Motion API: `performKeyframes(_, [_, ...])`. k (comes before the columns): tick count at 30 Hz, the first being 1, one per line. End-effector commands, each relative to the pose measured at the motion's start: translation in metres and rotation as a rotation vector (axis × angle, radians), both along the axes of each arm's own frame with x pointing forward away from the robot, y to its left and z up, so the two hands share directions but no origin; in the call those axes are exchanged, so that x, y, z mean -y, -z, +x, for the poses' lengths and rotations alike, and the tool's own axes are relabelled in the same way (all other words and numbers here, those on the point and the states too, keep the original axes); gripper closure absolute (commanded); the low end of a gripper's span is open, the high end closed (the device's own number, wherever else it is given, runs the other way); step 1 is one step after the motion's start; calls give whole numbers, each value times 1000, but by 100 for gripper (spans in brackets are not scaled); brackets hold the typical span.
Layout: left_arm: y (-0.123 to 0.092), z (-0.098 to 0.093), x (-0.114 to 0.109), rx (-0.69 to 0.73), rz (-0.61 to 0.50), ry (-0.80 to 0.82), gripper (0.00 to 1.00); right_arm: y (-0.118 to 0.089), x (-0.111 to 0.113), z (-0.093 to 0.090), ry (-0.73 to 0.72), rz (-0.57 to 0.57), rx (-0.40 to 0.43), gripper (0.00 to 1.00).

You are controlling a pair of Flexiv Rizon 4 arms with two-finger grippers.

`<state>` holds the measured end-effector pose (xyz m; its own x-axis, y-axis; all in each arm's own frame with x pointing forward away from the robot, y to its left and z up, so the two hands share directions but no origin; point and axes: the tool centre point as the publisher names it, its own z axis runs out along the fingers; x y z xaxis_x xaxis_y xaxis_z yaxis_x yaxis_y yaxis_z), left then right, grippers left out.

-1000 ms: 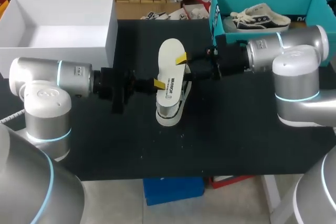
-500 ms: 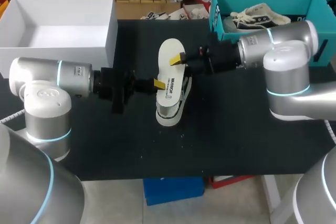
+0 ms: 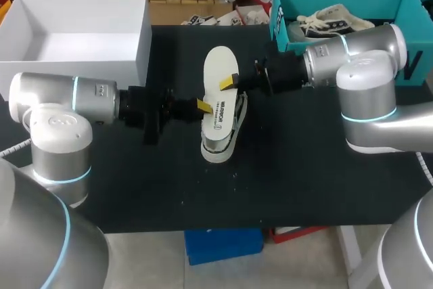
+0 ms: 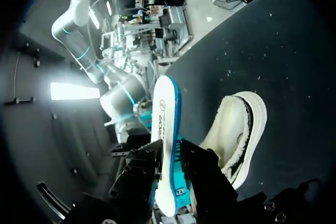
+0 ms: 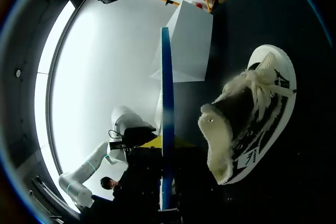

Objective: Take the shoe out of the shoebox, open the shoe tongue, remove and reinsert the insole, then place the shoe into the shoebox

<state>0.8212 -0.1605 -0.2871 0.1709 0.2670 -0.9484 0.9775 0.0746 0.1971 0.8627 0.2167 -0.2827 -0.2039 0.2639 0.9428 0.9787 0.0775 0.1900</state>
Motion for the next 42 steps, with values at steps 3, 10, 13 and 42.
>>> performKeyframes(3, [-31,-15,-15,-40,249,-45,0,0,0,0,-1,-3,-1,100])
performKeyframes(10, [-55,-23,-36,-68,600,-51,0,0,0,0,-1,-3,-1,100])
performKeyframes(13, [-57,-21,-36,-77,685,-87,0,0,0,0,-1,-3,-1,100])
performKeyframes(42, [-66,-17,9,-32,750,-91,0,0,0,0,-1,-3,-1,100])
